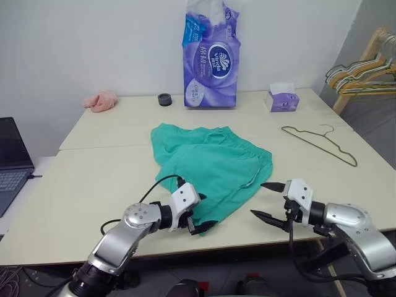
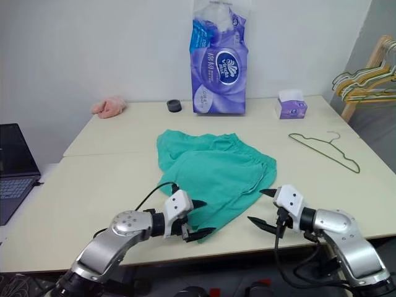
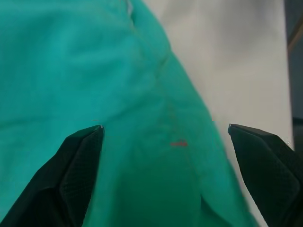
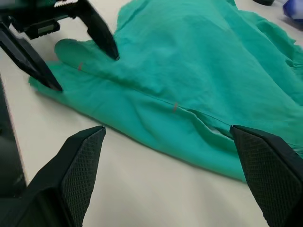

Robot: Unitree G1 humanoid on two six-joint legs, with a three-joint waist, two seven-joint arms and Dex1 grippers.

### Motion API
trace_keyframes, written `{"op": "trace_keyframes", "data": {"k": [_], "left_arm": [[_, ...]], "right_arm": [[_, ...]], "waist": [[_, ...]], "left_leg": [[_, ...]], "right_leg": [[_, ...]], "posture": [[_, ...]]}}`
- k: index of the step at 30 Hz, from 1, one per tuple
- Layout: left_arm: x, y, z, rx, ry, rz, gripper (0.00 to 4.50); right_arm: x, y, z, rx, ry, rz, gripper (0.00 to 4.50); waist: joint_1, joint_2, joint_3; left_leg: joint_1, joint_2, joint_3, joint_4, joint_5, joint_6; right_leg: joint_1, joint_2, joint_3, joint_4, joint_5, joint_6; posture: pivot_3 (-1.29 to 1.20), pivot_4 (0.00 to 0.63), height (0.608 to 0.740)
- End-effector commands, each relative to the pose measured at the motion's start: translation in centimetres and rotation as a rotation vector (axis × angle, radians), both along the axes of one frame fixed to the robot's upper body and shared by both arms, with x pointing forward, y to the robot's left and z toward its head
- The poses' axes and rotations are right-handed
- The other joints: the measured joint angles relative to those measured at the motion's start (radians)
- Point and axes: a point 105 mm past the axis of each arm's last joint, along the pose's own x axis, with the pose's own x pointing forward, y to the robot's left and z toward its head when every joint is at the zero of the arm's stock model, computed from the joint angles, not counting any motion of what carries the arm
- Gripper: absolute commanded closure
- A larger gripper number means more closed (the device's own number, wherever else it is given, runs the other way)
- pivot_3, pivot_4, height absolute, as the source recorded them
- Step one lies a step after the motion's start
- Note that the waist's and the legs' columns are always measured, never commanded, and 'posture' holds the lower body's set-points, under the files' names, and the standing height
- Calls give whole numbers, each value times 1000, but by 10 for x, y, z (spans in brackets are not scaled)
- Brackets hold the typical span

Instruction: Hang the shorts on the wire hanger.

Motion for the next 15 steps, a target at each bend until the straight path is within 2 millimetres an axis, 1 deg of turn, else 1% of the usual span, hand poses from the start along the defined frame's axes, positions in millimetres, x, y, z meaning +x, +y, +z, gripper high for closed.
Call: {"op": "trace_keyframes", "data": {"k": [1,5,6,8,10,14,15], "left_arm": [[7,-1,-4,50,-33,25,44],[12,4,-9,93,-66,55,44],[14,6,-10,101,-78,68,219],[18,10,-9,109,-99,88,643],[23,13,-6,105,-116,116,1175],[33,27,3,104,-162,166,2472],[33,29,6,100,-165,173,2715]], "right_arm": [[3,-3,15,-9,-79,-18,0],[7,-6,17,-27,-109,-34,0],[8,-7,17,-36,-117,-37,0],[10,-10,17,-62,-144,-41,0],[15,-12,17,-92,-181,-49,0],[30,-17,17,-177,-277,-47,0],[32,-17,16,-198,-290,-36,0]], "waist": [[-3,0,0],[-4,0,0],[-4,0,0],[-5,0,-1],[-5,0,-1],[-10,0,-1],[-12,0,-1]], "left_leg": [[0,0,0,0,0,0],[0,1,0,0,0,0],[0,1,0,0,0,0],[0,1,0,0,0,0],[0,1,1,0,0,0],[0,1,1,0,0,-1],[0,1,1,0,0,-1]], "right_leg": [[0,0,0,0,0,0],[0,0,0,0,0,0],[0,0,0,0,0,0],[0,0,0,0,0,0],[0,0,0,0,0,0],[0,0,0,0,0,0],[0,0,0,0,0,0]], "posture": [[-125,0,740],[-132,0,740],[-132,0,740],[-130,0,740],[-124,0,740],[-110,0,740],[-110,0,740]]}}
